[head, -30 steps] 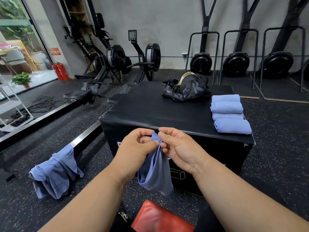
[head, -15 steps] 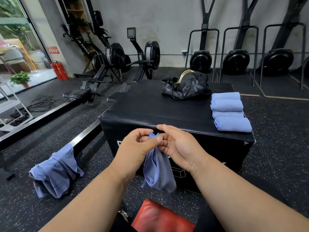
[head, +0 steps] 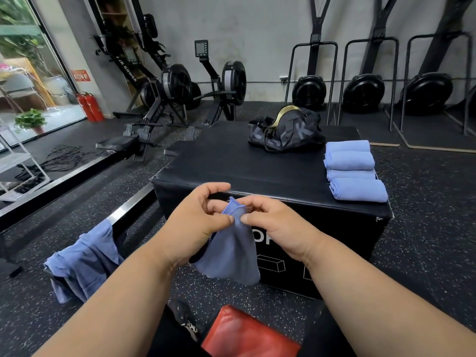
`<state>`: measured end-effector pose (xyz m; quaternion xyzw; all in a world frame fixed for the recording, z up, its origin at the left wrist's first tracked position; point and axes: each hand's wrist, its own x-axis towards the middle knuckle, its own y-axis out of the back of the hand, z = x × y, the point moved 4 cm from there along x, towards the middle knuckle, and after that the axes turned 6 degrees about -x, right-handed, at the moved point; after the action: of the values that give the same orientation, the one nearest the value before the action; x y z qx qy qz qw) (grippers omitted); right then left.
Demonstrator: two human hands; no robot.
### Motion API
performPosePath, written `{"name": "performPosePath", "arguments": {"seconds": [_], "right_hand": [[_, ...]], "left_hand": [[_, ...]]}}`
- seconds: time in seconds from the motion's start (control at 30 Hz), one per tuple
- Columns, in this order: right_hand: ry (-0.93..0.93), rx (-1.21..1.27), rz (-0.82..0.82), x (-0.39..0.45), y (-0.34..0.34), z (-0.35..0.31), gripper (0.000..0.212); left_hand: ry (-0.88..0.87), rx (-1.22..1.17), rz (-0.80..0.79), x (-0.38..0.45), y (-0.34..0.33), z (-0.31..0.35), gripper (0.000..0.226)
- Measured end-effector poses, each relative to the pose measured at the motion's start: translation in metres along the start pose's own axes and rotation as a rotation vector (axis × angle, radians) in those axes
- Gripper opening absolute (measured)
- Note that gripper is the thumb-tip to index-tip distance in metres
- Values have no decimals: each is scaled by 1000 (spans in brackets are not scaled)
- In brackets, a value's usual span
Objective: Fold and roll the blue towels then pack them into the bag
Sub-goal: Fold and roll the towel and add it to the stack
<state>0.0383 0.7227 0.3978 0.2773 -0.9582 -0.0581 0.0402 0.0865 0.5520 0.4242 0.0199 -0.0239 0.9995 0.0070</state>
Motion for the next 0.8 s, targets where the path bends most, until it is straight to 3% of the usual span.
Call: {"name": "performPosePath", "arguments": {"seconds": [0.17,0.23,0.3,0.43,0.53,0.67,0.8], "right_hand": [[37,6,-26,-2,0,-1,18],[75,32,-13,-4,0,-3,7],[96,86,39,-4,4,-4,9],[71,172,62,-6,10,-7,5],[80,222,88,-5,16,-6,4],[146,302,127,-1,15,-9,10],[164,342,168,-1,11,-11,13]], "left_hand": [[-31,72,-44,-2,6,12,60],[-33,200,-45,-3,13,11,66],[-9,363,-62,-5,24,5,71],[35,390,-63,-11,34,-3,44],[-54,224,80,-11,42,2,40],[-153,-226,142,-6,47,13,48],[-105,-166,87,-5,30,13,31]]}}
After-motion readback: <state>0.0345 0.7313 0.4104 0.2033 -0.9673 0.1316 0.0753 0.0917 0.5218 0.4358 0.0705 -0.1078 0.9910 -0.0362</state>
